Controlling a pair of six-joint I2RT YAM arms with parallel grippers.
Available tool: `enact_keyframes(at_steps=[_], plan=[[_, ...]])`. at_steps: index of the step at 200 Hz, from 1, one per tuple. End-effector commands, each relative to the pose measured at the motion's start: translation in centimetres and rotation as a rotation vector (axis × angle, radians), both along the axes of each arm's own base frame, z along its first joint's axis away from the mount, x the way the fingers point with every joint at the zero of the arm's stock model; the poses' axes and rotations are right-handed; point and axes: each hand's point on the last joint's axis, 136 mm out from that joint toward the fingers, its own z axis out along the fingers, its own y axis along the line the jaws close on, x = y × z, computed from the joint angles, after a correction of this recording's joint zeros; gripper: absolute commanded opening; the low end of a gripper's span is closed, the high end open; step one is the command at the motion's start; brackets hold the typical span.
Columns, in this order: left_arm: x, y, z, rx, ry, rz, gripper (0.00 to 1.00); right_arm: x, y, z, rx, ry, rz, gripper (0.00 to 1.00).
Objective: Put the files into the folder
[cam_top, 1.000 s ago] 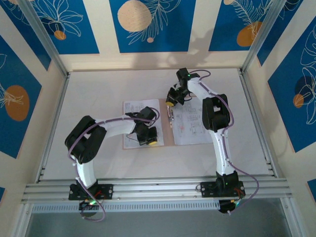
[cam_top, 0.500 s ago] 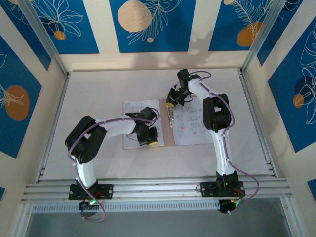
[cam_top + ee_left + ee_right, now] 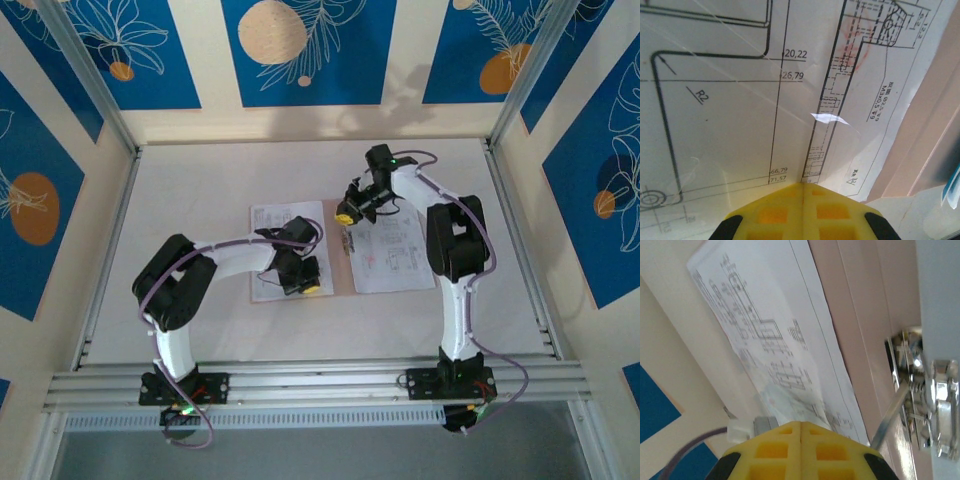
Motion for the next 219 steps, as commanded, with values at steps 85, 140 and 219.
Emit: enact_keyframes(at_steps=[85,140,219], plan=[[-0.9,-2.8,-1.9,-0.032,0.032,-0.064,0.03,-5.9,-8.6,4.1,-0.112,-0.143,-0.38,0.13],[-1.7,-7.3,-2.2,-0.103,0.026,-0.166,0.03,-7.3,-11.1,3.3,0.066,-0.176,-0.551,0.33],[-0.6,-11.0,-2.9,-0.13,0.002,-0.234,0.03,-4.3,-9.7,1.2,0.117,-0.164,-0.544,0.4]])
